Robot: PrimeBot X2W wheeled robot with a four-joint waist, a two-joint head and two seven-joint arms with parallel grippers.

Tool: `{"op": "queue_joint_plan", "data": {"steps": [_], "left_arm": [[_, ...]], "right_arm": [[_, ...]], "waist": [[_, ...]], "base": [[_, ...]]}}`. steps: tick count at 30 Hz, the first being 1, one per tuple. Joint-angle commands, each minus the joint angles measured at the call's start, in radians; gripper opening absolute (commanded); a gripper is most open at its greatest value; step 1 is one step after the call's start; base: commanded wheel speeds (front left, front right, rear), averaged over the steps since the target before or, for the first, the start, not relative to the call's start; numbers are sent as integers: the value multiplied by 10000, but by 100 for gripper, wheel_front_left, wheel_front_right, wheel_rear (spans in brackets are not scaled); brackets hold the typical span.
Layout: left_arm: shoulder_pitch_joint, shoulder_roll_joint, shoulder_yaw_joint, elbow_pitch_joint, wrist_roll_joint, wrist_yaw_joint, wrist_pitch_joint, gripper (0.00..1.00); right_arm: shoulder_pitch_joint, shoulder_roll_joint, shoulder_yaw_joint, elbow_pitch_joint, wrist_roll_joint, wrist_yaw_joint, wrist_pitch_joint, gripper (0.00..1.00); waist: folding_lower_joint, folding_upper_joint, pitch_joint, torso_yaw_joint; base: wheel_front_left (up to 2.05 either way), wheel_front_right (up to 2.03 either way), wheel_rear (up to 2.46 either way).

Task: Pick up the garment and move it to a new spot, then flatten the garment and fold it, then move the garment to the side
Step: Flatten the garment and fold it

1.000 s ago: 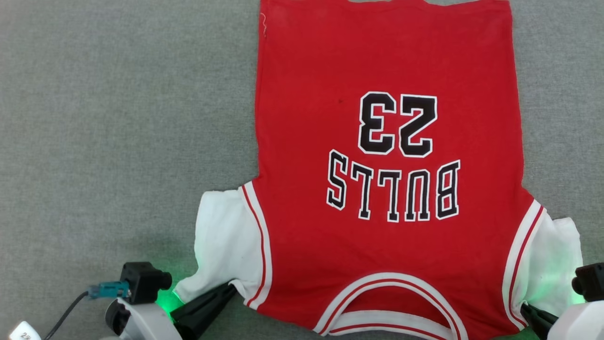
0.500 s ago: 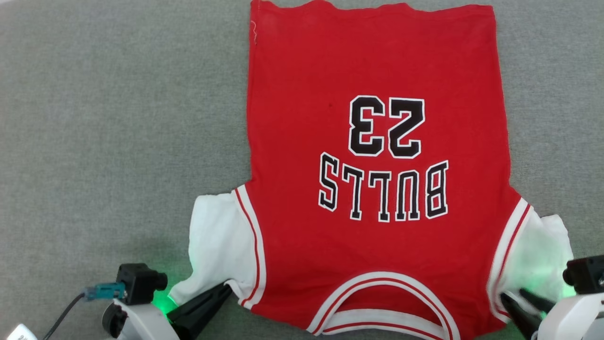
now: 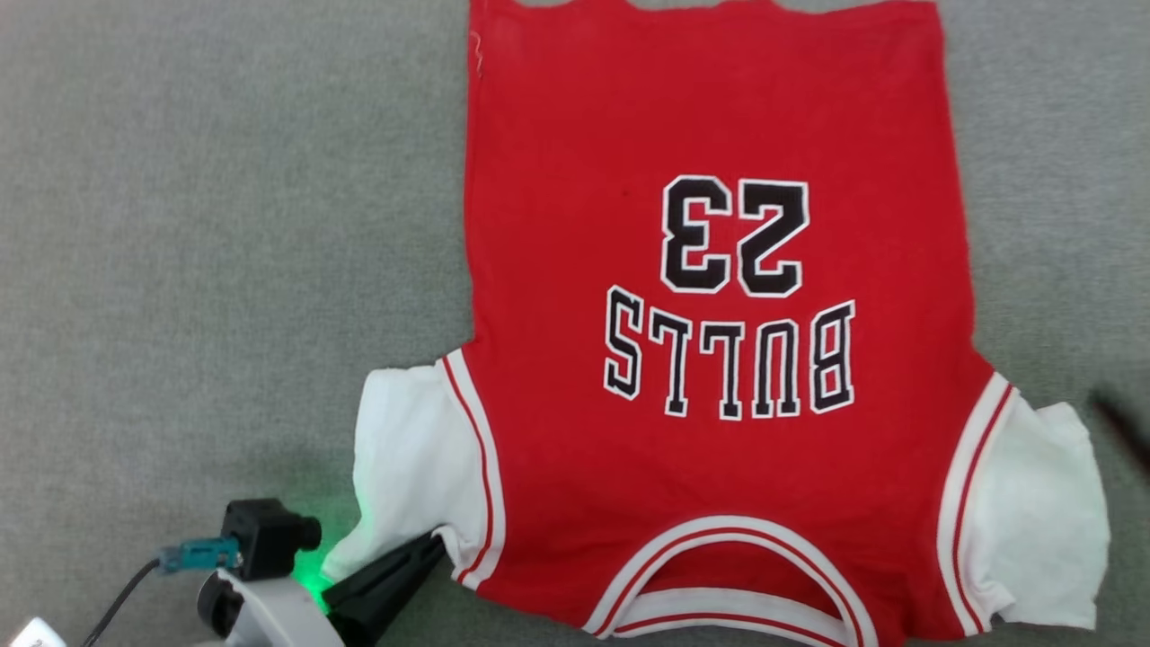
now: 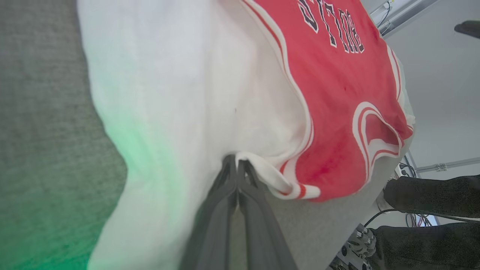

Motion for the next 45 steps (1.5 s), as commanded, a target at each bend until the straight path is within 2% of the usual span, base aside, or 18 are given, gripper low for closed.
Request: {"op": "queue_joint_plan", "data": {"steps": [1, 6, 10, 14, 18, 21, 25, 28, 38, 39, 40, 41, 42, 45], "left_arm": [[-133, -288, -83, 31, 85, 27, 107, 0], [-581, -434, -92, -177, 244, 26, 130, 0], [-962, -488, -141, -283, 347, 29, 136, 0], [-1344, -431, -154, -376, 406, 51, 109, 0], [-1713, -427, -101, -413, 477, 77, 83, 0], [-1880, -461, -172, -433, 497, 101, 83, 0], [-1991, -464, -290, -322, 487, 147, 79, 0], [-2032, -459, -320, -236, 481, 169, 87, 0], [-2350, -467, -294, -286, 463, 221, 78, 0], [-2376, -485, -280, -305, 474, 222, 77, 0], [-2397, -507, -249, -334, 490, 222, 76, 0], [-2403, -516, -211, -354, 503, 222, 76, 0], [-2411, -523, -155, -364, 533, 222, 76, 0], [-2414, -573, -10, -389, 582, 220, 73, 0]], "right_arm": [[-660, -101, -159, 66, 40, -7, 138, 100], [-3661, -263, 143, 1461, -395, -7, 460, 100], [-6177, -221, 991, 3372, -1191, -7, 517, 100], [-8504, -54, 1414, 5414, -2032, -7, 673, 100], [-10528, -171, 1375, 7383, -3298, -7, 509, 100], [-11644, -147, 961, 8619, -4155, -7, 570, 100], [-12424, 23, 356, 9954, -4809, -7, 1076, 100], [-12712, -16, 140, 10438, -5088, -7, 1263, 100], [-12495, 264, 354, 11580, -5066, -1, 1929, 100], [-12463, 292, 457, 11599, -4996, 1, 2027, 80], [-12438, 278, 542, 11559, -4933, 1, 2034, 42], [-12421, 256, 586, 11489, -4885, 2, 1960, 26], [-12407, 237, 579, 11446, -4831, 2, 1875, 0], [-12326, 196, 534, 11412, -4762, 1, 1789, 0]], "waist": [[0, -1, 254, 198], [0, -1, 788, 583], [0, -1, 1331, 876], [0, -1, 1956, 1161], [0, -1, 2564, 1510], [0, -1, 2922, 1781], [0, -1, 3257, 2040], [0, -1, 3454, 2104], [0, -1, 3734, 2055], [0, -1, 3730, 2046], [0, -1, 3725, 2043], [0, -1, 3722, 2038], [0, -1, 3717, 2030], [0, -1, 3647, 2015]], "base": [[0, 0, 0], [0, 0, 0], [0, 0, 0], [0, 0, 0], [0, 0, 0], [0, 0, 0], [0, 0, 0], [0, 0, 0], [0, 0, 0], [0, 0, 0], [0, 0, 0], [0, 0, 0], [0, 0, 0], [0, 0, 0]]}}
